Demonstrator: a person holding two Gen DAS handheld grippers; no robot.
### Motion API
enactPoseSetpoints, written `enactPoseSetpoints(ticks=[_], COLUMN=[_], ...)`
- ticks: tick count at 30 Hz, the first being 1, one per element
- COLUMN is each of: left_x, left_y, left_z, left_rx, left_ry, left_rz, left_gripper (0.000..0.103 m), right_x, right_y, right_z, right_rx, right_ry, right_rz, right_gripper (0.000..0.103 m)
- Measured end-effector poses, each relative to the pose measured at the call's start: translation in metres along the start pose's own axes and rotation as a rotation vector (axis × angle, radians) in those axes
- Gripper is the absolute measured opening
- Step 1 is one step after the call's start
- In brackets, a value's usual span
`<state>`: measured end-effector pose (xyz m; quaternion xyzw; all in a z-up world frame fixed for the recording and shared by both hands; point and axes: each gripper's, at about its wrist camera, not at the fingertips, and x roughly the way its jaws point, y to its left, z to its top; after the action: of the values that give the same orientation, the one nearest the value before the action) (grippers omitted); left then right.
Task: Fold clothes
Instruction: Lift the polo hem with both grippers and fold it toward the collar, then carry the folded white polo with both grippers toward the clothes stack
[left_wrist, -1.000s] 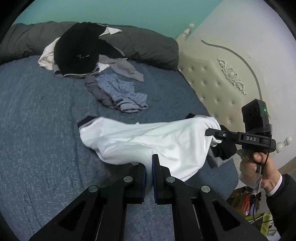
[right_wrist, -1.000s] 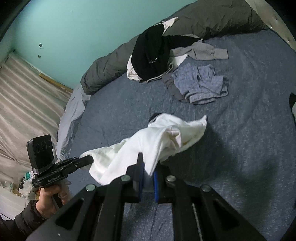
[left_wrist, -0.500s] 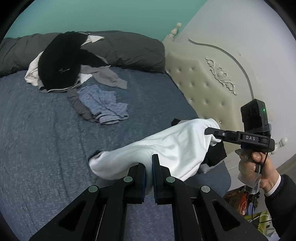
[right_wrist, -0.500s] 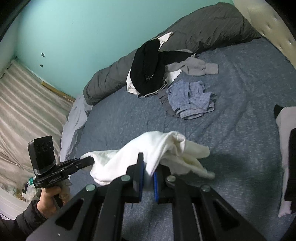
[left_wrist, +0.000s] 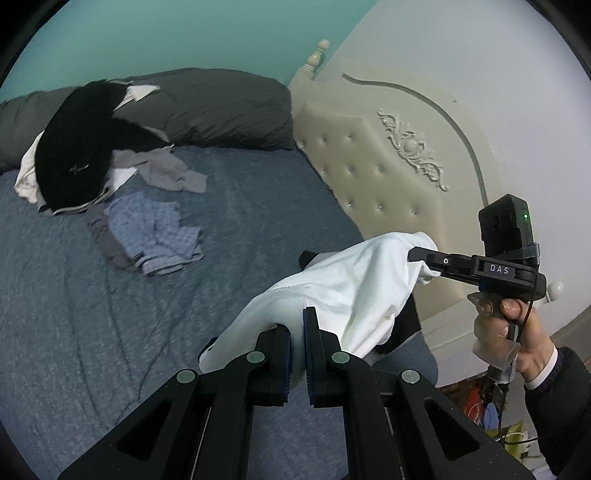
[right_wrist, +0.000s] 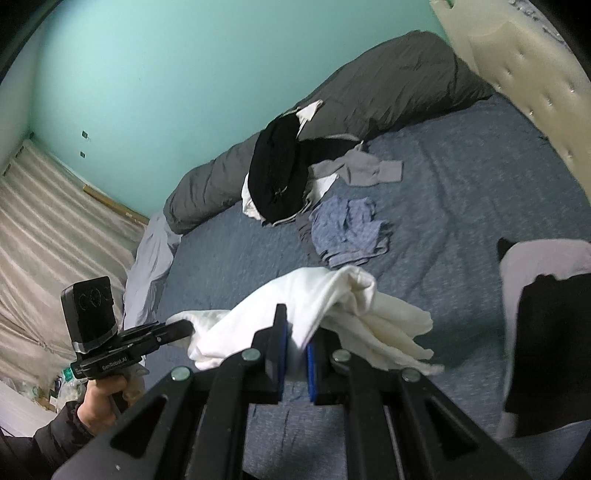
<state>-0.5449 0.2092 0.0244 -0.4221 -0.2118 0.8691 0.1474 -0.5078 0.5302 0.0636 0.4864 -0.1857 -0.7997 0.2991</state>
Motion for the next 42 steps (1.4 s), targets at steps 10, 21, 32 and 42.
enactPoseSetpoints(ticks=[10, 21, 32, 42], left_x=[0.027, 0.077, 0.132, 0.178], left_y=[-0.065, -0.122, -0.16, -0.178], left_z=[0.056, 0.11, 0.156, 0.185], left_rx=[0.028, 0.05, 0.062, 0.061], left_ry=[-0.024, -0.033, -0.023, -0.006], left_rz=[-0.004, -0.02, -0.034, -0.042], left_gripper=[0.006, 0.006, 0.006, 0.006], right_x=[-0.063, -0.111, -0.139, -0.15], right_y=[-0.038, -0.089, -0.141, -0.189], right_z=[0.055, 0.104, 0.147, 0.171], right_rx=[0.001, -0.003, 0.017, 0.045], right_ry=[-0.05, -0.089, -0.134, -0.154], right_rz=[-0.012, -0.042, -0.079, -0.118], right_gripper=[0.008, 0.008, 0.008, 0.008])
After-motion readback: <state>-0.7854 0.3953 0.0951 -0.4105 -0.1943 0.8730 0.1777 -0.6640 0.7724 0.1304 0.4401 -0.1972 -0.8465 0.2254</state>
